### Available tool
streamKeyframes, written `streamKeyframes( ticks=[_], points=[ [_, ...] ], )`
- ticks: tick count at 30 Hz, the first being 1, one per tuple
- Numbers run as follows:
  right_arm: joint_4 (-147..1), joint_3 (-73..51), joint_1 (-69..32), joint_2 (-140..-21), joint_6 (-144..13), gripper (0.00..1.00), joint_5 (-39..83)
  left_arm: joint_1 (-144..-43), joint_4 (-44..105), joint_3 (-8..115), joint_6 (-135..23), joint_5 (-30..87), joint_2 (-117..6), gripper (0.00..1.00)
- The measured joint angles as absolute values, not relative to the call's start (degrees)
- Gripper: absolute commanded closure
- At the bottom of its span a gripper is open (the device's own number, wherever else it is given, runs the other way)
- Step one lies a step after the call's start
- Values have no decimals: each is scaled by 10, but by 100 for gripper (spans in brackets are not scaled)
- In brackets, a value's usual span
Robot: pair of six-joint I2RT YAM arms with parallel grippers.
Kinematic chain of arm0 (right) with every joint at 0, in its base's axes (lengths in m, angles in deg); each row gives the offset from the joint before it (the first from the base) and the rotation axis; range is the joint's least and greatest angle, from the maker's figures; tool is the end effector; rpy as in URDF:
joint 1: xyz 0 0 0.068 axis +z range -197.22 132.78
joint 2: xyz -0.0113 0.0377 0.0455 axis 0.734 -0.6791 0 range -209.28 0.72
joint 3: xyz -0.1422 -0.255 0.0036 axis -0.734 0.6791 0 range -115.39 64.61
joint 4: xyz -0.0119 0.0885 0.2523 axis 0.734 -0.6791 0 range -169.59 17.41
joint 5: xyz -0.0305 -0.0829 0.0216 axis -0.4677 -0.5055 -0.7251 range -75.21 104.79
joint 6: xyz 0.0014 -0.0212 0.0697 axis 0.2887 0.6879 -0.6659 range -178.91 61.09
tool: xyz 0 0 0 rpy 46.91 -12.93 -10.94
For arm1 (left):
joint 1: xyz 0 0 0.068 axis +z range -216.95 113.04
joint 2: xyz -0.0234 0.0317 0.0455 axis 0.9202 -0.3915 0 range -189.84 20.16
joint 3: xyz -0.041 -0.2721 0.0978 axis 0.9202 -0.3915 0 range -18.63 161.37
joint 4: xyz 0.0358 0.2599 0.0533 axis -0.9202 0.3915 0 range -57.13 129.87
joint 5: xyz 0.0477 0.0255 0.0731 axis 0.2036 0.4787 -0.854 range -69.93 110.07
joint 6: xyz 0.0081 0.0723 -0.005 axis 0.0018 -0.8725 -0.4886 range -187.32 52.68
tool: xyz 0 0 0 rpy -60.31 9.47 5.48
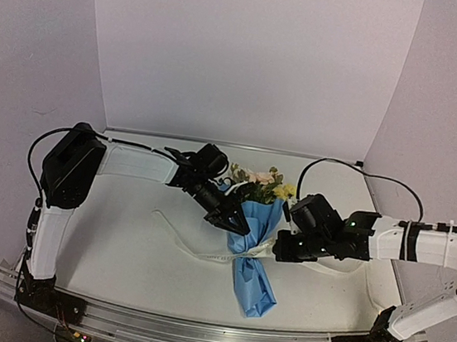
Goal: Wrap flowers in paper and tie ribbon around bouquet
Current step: Cross the half-tied ribbon over the folded bouquet.
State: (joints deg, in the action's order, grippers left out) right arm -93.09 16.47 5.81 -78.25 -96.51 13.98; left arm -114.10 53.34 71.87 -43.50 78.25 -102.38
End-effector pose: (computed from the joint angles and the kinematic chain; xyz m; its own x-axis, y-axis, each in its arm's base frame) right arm 0.1790 0.2365 0.2095 -0.8562 -0.1233 -0.5017 -0.3423 0.8627 0.3723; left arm 0.2903 -0.3886 0.1860 -0.7918 0.5404 -0.2846 0.4575 0.2162 -0.8625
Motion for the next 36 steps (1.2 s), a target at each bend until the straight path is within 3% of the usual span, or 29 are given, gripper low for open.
streamKeyframes(
  ticks=[7, 16, 28, 32, 36],
  points=[
    [-956, 165, 58, -799, -966, 97, 130, -1151, 534, 720, -425, 759, -1029, 100],
    [-988, 168, 58, -809, -962, 99, 119, -1125, 546, 721, -402, 677, -1059, 100],
    [-1091, 95, 58, -866, -926, 88, 61, -1093, 568, 722, -403, 648, -1062, 100],
    [-1107, 78, 52, -890, -920, 81, 47, -1093, 569, 724, -407, 650, -1062, 99],
    [-1122, 77, 42, -896, -929, 63, 40, -1093, 572, 725, -419, 654, -1058, 92]
  ],
)
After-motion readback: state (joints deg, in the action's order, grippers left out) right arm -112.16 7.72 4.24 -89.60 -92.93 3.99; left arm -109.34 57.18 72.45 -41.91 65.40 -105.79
